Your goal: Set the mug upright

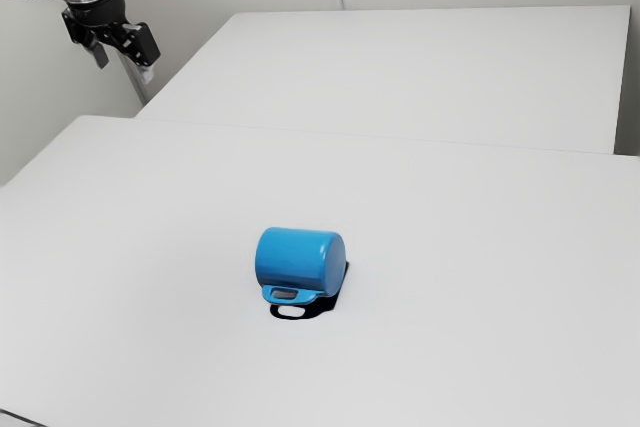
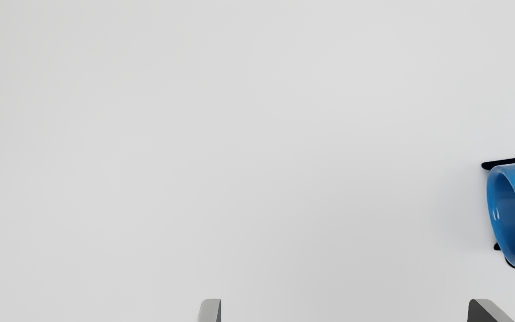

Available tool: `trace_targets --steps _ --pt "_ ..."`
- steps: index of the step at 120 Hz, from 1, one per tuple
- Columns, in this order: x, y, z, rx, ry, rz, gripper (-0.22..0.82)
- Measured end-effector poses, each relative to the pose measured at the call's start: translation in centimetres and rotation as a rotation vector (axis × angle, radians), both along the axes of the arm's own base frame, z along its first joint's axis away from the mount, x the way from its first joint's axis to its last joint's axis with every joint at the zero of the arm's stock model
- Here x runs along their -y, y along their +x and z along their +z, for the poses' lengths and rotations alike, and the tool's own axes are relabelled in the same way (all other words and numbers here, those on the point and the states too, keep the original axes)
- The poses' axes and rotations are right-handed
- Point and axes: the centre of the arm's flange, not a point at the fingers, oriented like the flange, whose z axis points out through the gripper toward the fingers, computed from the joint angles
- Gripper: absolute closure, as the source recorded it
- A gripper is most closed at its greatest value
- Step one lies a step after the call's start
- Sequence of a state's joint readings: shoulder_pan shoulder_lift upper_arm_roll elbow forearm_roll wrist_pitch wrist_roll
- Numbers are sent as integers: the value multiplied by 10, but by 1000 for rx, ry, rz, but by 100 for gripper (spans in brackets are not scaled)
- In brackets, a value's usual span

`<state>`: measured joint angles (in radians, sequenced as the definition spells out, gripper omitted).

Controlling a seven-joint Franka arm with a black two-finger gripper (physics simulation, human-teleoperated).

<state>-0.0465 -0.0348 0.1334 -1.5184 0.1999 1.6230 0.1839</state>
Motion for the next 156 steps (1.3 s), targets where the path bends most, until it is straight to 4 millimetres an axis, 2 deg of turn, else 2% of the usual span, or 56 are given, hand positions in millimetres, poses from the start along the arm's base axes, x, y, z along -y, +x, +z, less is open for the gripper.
trace_targets --steps 27,40,52,65,87,105,110,120,125,156 --pt "-8 -2 -7 -15 -2 16 0" --pt "-15 -2 -25 -53 -7 29 0" --pt "-22 -4 -43 -78 -89 53 0" --pt "-39 -9 -78 -124 -256 115 0" --pt "-91 -29 -147 -200 -516 289 0" --pt "-128 -32 -205 -244 -707 429 0" --pt "-124 -26 -220 -262 -746 439 0" --pt "-93 -8 -247 -311 -805 412 0" --pt "-84 -2 -259 -328 -831 408 0" --pt "-78 11 -311 -365 -954 445 0"
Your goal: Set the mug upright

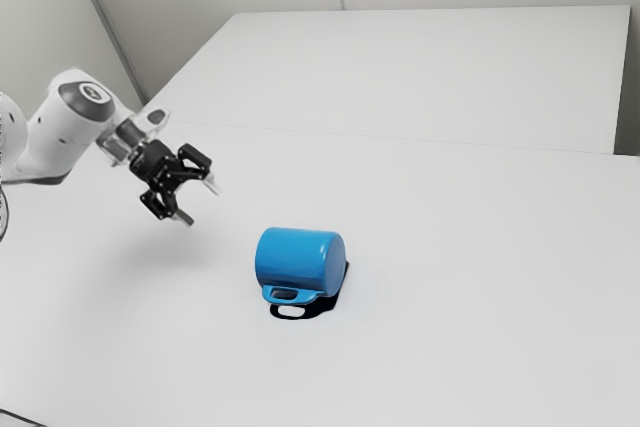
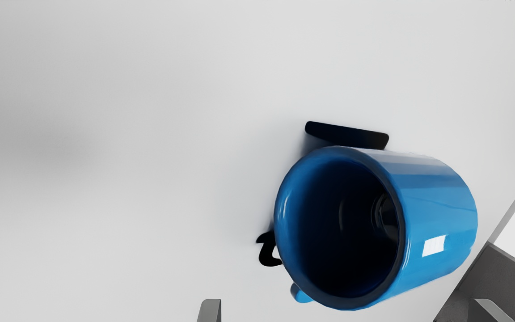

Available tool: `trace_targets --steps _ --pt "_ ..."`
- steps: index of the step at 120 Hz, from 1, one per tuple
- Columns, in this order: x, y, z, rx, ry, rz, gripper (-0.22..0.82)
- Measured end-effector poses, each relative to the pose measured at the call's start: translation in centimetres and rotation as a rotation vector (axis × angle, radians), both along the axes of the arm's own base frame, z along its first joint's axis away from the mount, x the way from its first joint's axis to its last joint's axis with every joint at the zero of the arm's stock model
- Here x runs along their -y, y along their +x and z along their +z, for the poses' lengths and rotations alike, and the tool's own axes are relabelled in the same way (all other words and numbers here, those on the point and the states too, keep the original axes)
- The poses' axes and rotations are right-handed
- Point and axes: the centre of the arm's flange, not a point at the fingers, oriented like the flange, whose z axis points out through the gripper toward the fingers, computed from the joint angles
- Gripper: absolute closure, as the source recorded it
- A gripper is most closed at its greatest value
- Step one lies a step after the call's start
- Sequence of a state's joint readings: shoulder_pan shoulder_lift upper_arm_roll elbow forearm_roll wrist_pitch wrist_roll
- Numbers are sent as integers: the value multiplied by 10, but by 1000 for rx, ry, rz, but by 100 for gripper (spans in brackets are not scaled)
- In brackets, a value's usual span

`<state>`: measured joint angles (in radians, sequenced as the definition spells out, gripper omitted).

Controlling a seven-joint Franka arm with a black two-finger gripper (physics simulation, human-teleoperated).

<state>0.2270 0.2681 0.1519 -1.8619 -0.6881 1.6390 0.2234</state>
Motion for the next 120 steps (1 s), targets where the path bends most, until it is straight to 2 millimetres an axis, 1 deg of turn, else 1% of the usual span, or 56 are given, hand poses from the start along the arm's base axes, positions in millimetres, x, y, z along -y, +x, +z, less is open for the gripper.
trace_targets --steps 25,34,49,62,79,105,120 --pt "18 -11 -40 -48 -116 40 0" --pt "22 -10 -52 -56 -154 63 0" --pt "32 -4 -66 -55 -211 94 0" --pt "45 3 -75 -47 -256 119 0" --pt "54 8 -84 -43 -288 142 0" --pt "73 12 -90 -42 -351 173 0" --pt "92 15 -90 -51 -375 163 0"
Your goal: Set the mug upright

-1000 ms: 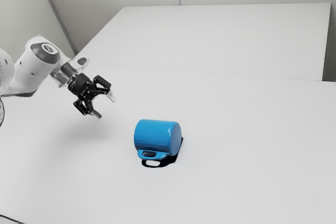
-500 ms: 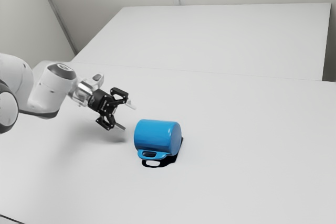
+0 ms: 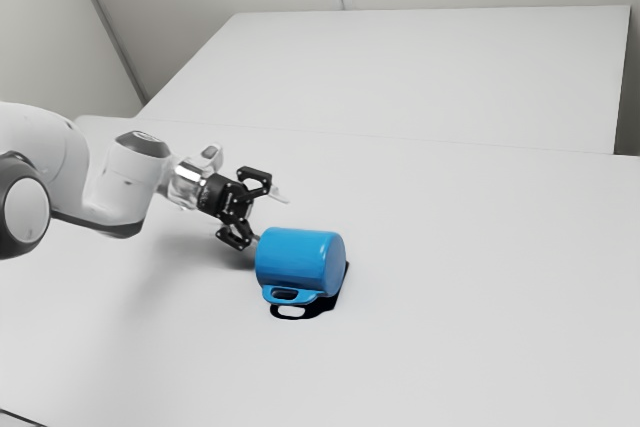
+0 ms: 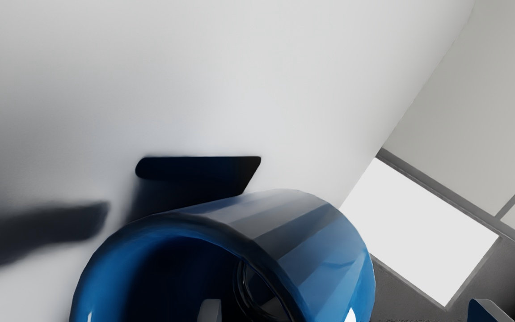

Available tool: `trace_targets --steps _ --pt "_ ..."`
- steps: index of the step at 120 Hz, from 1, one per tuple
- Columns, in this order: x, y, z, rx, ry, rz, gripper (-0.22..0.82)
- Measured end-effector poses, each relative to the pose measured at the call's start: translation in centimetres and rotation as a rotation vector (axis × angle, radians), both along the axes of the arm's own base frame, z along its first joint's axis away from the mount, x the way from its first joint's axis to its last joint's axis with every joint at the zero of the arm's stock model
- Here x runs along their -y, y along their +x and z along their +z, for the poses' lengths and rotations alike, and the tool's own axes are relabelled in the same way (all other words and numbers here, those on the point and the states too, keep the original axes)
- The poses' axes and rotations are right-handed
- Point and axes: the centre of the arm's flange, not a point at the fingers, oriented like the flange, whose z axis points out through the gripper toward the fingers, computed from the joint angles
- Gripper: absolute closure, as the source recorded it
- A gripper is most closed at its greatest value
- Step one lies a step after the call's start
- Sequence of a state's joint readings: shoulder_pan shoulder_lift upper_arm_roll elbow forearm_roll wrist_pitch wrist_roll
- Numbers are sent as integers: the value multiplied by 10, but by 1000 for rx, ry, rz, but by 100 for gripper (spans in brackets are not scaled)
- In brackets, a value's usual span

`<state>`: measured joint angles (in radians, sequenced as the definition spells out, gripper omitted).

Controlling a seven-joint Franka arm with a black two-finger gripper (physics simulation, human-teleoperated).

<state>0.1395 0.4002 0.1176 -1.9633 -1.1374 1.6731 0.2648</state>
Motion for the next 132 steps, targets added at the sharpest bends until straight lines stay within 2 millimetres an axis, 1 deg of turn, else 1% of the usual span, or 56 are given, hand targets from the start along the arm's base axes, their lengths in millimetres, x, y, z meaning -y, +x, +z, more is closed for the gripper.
trace_targets --steps 10,16,20,32,38,47,57,71,82,87,100,110,123,132 --pt "10 2 1 -4 -9 -7 0" --pt "13 3 1 -5 -12 -6 1" --pt "14 3 2 -6 -9 -8 8" --pt "15 5 4 -8 18 -33 36" --pt "16 5 5 -10 26 -41 47" --pt "20 7 8 -9 34 -50 58" --pt "29 10 11 -10 36 -65 66" --pt "42 12 12 -16 37 -81 72" --pt "44 14 13 -20 45 -80 75" --pt "44 17 18 -12 55 -83 75" --pt "41 26 39 20 104 -104 77" --pt "45 32 62 60 174 -154 76" --pt "53 30 97 121 293 -228 76" --pt "56 27 116 159 389 -281 76"
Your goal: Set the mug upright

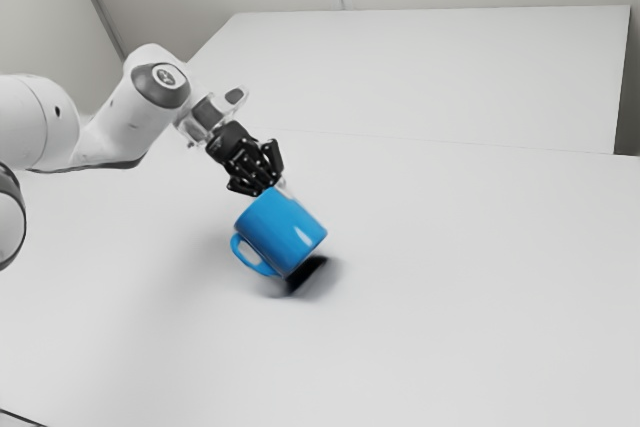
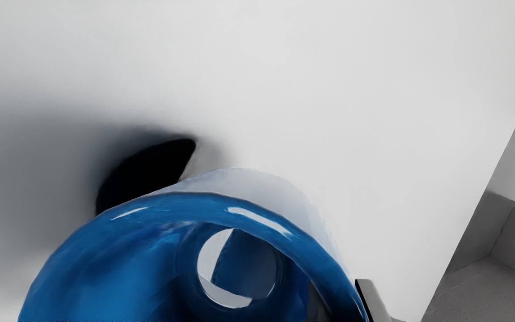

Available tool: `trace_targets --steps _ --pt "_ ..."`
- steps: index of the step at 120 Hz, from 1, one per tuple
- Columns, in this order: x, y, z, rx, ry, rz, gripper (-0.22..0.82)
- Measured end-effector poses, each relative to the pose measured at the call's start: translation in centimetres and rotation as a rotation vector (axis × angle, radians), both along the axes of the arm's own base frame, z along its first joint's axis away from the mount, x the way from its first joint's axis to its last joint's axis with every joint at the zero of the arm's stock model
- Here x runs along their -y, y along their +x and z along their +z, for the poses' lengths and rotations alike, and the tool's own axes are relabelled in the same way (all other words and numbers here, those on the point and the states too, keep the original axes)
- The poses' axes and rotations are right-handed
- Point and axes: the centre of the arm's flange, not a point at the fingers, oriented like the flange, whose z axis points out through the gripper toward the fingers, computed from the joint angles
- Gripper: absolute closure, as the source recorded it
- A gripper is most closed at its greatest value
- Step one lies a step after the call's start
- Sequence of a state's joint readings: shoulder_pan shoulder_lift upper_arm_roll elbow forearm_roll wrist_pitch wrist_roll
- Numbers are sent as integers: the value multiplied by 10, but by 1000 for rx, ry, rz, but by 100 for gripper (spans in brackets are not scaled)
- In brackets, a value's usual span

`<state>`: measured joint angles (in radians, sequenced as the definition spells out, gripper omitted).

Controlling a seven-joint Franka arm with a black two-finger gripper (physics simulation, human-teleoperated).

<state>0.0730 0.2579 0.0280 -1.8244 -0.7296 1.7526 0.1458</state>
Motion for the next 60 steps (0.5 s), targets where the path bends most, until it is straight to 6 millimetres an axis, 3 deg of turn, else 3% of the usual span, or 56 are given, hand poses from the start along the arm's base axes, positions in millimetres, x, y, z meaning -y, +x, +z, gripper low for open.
trace_targets --steps 18,37,60 --pt "13 -12 27 77 221 -125 76" --pt "17 -35 27 115 397 -207 76" --pt "11 -35 26 186 552 -259 76"
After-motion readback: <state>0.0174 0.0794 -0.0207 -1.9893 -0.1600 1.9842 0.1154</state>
